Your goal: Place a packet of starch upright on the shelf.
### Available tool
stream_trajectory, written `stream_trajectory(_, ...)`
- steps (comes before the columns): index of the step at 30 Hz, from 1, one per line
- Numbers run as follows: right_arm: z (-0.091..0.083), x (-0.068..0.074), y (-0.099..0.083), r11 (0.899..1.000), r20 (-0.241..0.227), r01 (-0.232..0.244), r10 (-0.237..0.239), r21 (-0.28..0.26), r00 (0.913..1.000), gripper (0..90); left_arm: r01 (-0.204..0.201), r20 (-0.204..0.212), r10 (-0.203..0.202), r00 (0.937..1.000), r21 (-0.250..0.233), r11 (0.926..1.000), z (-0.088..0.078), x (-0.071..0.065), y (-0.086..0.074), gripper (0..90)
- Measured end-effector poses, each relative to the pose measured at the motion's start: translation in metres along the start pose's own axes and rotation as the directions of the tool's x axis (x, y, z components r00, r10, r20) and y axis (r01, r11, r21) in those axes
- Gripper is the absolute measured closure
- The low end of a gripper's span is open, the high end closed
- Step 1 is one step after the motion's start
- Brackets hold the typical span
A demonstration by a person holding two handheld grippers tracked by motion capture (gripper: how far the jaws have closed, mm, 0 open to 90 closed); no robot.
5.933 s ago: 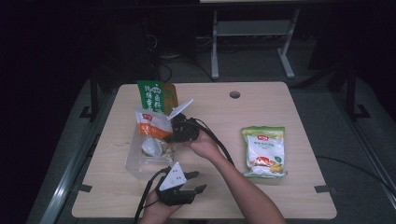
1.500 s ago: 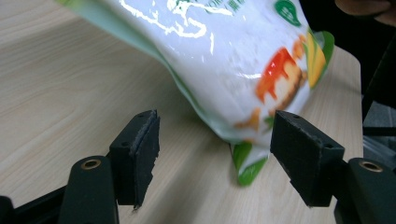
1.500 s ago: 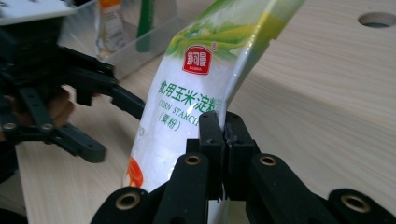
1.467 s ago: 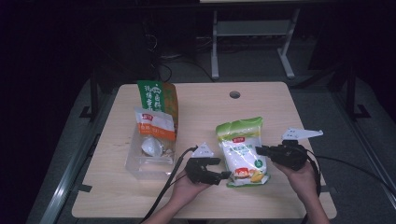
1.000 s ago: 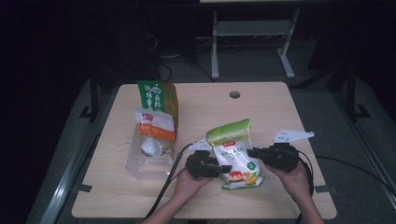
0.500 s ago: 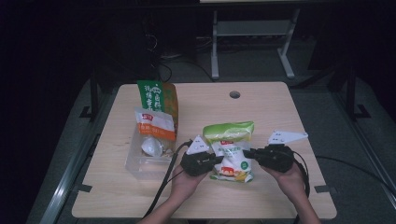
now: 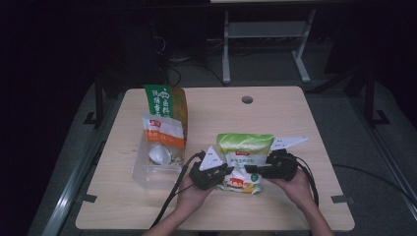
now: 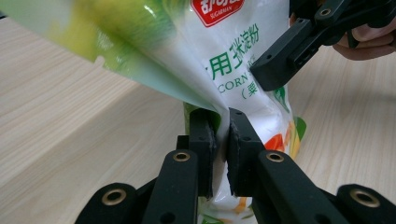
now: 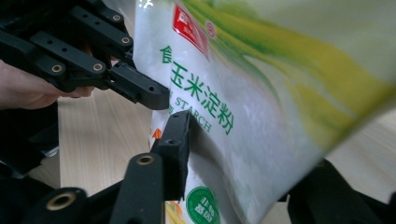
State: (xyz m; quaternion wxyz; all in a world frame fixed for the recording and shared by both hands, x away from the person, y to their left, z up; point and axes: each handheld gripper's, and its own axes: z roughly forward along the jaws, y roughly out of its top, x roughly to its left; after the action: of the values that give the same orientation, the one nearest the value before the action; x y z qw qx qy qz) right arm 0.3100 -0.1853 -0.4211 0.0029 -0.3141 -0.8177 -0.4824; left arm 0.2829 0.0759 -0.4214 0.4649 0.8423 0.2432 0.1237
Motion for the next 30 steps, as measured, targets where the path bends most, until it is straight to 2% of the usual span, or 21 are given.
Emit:
stream_trajectory(2,0.000,0.004,0.001,1.000,0.011,0.025,-0.025,0.009,0.9996,68.3,0.009,0.011,-0.009,0.9999,0.002,1.0000,-0.002,0.002,-0.002,82.2)
stream_trajectory(5,-0.002,0.006,0.001,1.000,0.011,0.026,-0.026,0.010,0.9996,77.2,0.033,0.026,-0.033,0.9991,-0.001,0.9995,-0.006,0.003,-0.003,80.8)
stream_trajectory(9,-0.005,0.013,0.003,0.999,0.020,0.052,-0.052,0.009,0.9984,83.7,0.056,0.030,-0.056,0.9980,-0.014,0.9983,-0.017,0.002,-0.007,72.0)
stream_trajectory(15,-0.010,0.023,0.010,0.997,0.063,0.075,-0.075,0.000,0.9953,84.8,0.052,0.021,-0.052,0.9984,-0.010,0.9986,-0.033,-0.005,-0.017,61.0)
stream_trajectory(22,-0.016,0.028,0.022,0.997,0.097,0.079,-0.077,-0.017,0.9923,85.4,0.043,0.033,-0.043,0.9985,0.003,0.9991,-0.051,-0.009,-0.029,54.2)
stream_trajectory(30,-0.013,0.036,0.041,0.995,0.090,0.095,-0.093,-0.015,0.9915,85.7,0.025,0.053,-0.027,0.9982,0.025,0.9994,-0.062,-0.017,-0.045,48.6)
